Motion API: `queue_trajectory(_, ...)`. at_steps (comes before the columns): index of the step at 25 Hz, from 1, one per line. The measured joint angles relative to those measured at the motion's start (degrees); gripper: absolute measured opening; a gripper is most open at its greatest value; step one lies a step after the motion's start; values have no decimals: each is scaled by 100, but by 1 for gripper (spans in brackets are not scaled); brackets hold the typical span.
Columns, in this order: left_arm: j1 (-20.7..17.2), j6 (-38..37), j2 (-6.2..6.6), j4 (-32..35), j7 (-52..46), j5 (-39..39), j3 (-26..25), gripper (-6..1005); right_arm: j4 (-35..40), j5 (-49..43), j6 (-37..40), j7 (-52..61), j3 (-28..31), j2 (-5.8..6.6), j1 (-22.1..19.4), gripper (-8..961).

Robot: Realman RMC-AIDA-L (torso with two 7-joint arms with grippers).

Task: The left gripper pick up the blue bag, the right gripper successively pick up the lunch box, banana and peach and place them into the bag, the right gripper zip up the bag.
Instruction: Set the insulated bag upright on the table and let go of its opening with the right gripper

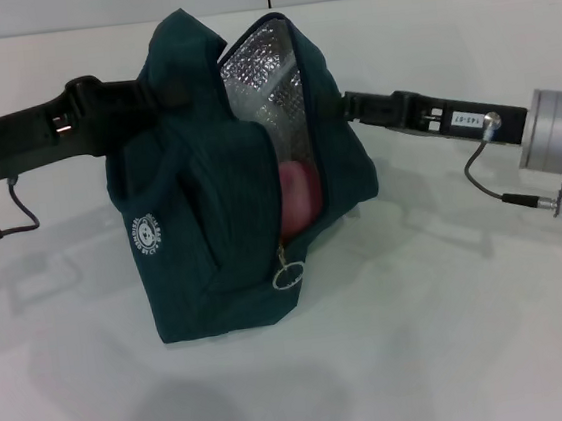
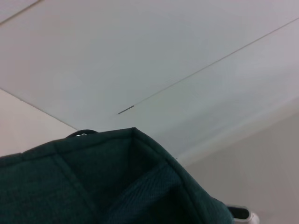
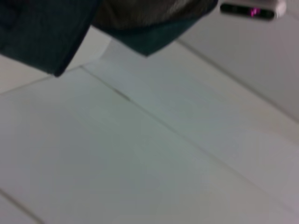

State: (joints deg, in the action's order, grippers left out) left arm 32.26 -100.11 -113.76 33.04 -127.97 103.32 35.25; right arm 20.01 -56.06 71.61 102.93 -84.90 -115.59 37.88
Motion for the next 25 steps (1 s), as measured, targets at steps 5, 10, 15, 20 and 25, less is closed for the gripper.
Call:
queue_trajectory(5,0,0,-3,0,0,17,0,37,7,-11,-18,-260,-128,-21,36,416)
queue_trajectory(10,0,-2,-8,0,0,20,0,37,7,-8,3,-305,-129,-33,28,218)
queue_trajectory(15,-2,-17,-7,0,0,22,0,37,7,62,121,-464,-68,-30,-64,176)
queue_trajectory(20,5,-34,-6,0,0,30,9,37,12,79,544,-860,370,-20,-288,135)
queue_trajectory(25,106,-36,-88,0,0,-17,9,37,24,81,1193,-1281,936,10,-566,92)
